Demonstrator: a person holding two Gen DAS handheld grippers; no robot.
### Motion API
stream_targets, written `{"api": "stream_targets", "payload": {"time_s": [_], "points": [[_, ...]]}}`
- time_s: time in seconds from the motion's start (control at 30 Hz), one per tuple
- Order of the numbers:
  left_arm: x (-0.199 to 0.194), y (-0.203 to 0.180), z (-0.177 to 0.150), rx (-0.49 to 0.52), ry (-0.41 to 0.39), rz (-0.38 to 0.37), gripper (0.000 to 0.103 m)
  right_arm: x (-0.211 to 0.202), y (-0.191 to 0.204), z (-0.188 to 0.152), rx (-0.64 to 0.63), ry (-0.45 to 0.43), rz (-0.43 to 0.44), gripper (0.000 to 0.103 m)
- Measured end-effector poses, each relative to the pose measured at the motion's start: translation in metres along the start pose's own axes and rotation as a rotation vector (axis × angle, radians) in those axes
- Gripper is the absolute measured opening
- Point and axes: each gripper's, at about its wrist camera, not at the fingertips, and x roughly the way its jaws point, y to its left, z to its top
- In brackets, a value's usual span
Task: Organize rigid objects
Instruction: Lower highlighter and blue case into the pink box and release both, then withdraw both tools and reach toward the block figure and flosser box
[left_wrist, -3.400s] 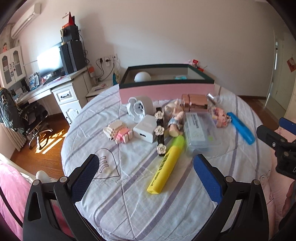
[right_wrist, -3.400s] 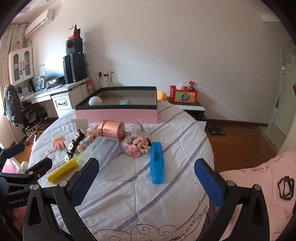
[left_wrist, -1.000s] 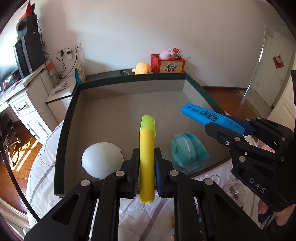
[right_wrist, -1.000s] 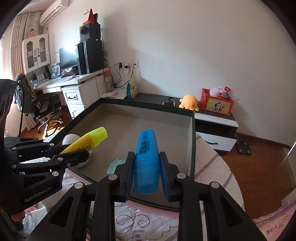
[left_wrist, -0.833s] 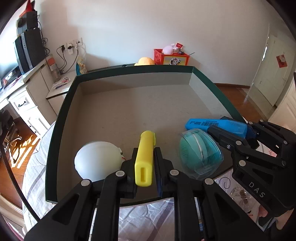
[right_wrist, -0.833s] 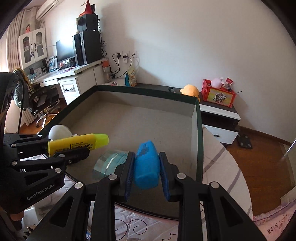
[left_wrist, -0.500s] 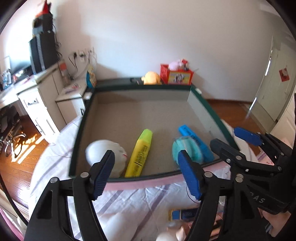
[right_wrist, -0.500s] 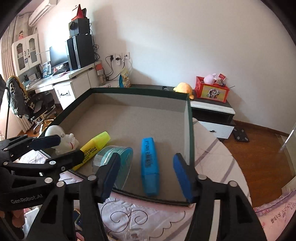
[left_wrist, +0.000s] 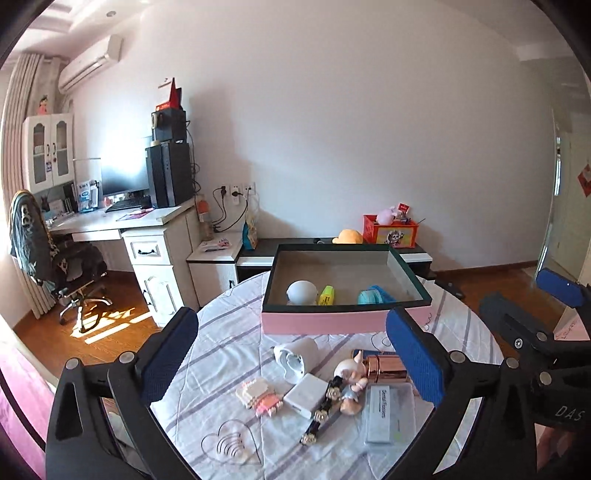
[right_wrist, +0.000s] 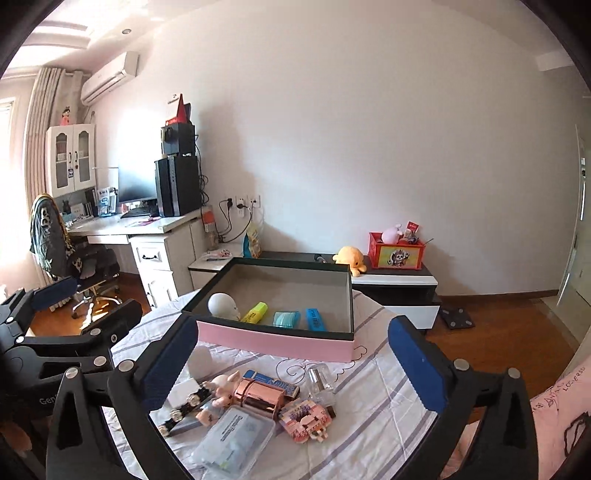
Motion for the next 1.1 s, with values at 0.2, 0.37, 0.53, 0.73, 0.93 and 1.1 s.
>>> {"api": "stream_targets", "payload": {"time_s": [0.2, 0.37, 0.53, 0.73, 0.93, 1.1], "points": [[-0.06, 0.009, -0.014, 0.013, -0.056, 0.015, 0.103, -0.056, 0.014, -0.015, 0.009, -0.033, -0.002, 0.103], [-0.092, 0.013, -0.017, 0.02, -0.092, 0.025, 0.103, -0.085, 0.02, -0.017, -0.004, -0.058, -0.008, 0.103], [-0.108, 0.014, -0.016, 0.018, -0.112, 0.027, 0.103, -0.103, 0.025, -0.016, -0.016, -0.078, -0.013, 0.103], [-0.113, 0.015, -0.017, 0.015, -0.12, 0.027, 0.103, -0.115, 0.032, -0.015, -0.027, -0.092, -0.017, 0.103], [-0.102, 0.015, -0.021, 0.015, -0.082, 0.019, 0.103, -0.104, 0.032, -0.018, -0.03, -0.065, -0.015, 0.103], [-0.072, 0.014, -0.031, 0.027, -0.004, 0.014, 0.103, -0.076, 0.027, -0.03, -0.023, -0.002, -0.006, 0.103]]}}
